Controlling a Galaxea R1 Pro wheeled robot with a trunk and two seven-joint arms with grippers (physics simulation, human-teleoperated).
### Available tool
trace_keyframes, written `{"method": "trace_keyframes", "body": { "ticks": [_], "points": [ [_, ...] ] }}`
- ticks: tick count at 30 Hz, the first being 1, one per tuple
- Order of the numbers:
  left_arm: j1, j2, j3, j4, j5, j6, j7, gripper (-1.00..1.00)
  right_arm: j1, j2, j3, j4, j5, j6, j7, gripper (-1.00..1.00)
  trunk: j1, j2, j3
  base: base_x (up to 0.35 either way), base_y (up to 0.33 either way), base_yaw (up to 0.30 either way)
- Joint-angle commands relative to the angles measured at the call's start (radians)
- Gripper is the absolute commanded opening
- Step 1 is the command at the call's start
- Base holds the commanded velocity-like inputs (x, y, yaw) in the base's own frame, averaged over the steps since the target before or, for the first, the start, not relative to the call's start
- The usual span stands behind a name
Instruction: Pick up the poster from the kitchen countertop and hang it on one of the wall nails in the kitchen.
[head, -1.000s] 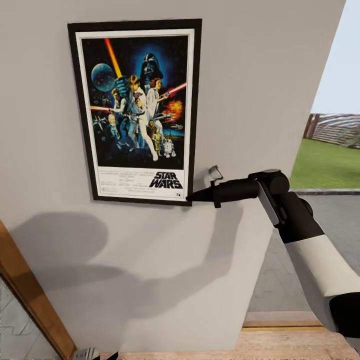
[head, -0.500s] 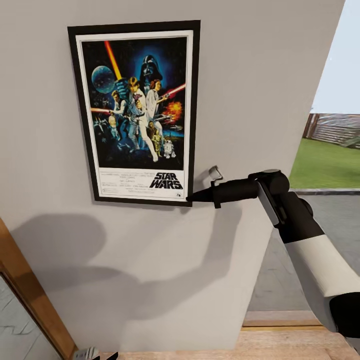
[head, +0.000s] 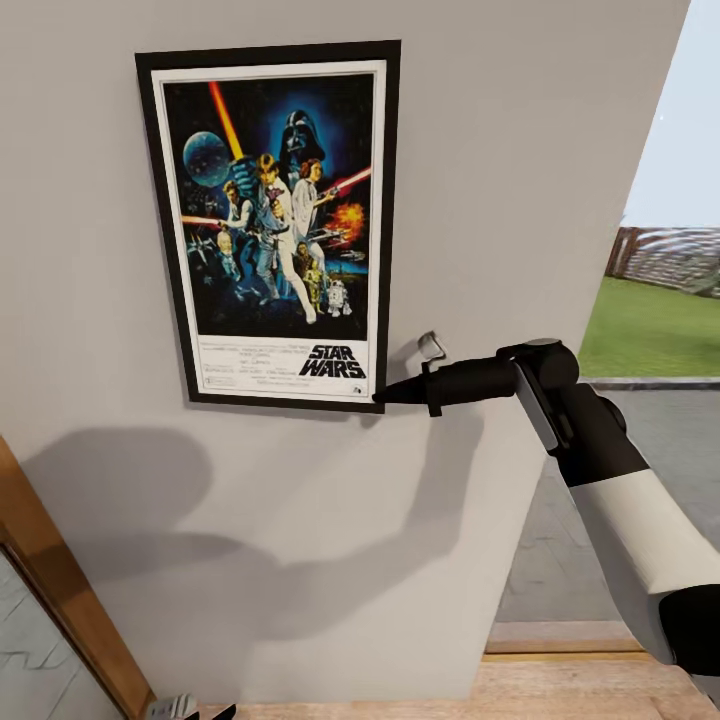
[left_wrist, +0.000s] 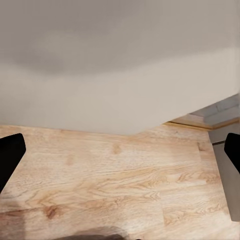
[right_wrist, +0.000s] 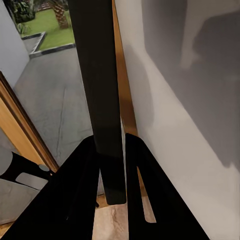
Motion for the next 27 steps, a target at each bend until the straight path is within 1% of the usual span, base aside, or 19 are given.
{"method": "trace_keyframes", "body": {
  "ticks": [1,14,18,21,27],
  "points": [
    [-0.001,0.0,-0.008,0.001,0.006,-0.006,-0.002,1.0,-0.001,-0.001,0.002,0.001,0.006,0.006,0.001,-1.0,0.001,-0.002,-0.002,0.0,0.0,0.0],
    [-0.001,0.0,-0.008,0.001,0.006,-0.005,-0.002,1.0,0.0,-0.001,0.003,0.003,0.006,0.001,0.001,-1.0,0.001,-0.002,-0.002,0.0,0.0,0.0],
    [-0.001,0.0,-0.008,0.001,0.006,-0.005,-0.002,1.0,0.001,-0.001,0.003,0.012,0.006,-0.044,0.0,-1.0,0.001,-0.002,-0.002,0.0,0.0,0.0],
    [-0.001,0.0,-0.008,0.001,0.006,-0.006,-0.002,1.0,0.0,-0.002,0.003,0.053,0.005,-0.077,0.0,-1.0,0.001,-0.002,-0.002,0.0,0.0,0.0],
    [-0.001,0.0,-0.008,0.001,0.006,-0.005,-0.002,1.0,0.001,-0.002,0.003,0.077,0.003,-0.093,0.002,-1.0,0.001,-0.002,-0.002,0.0,0.0,0.0]
  ]
}}
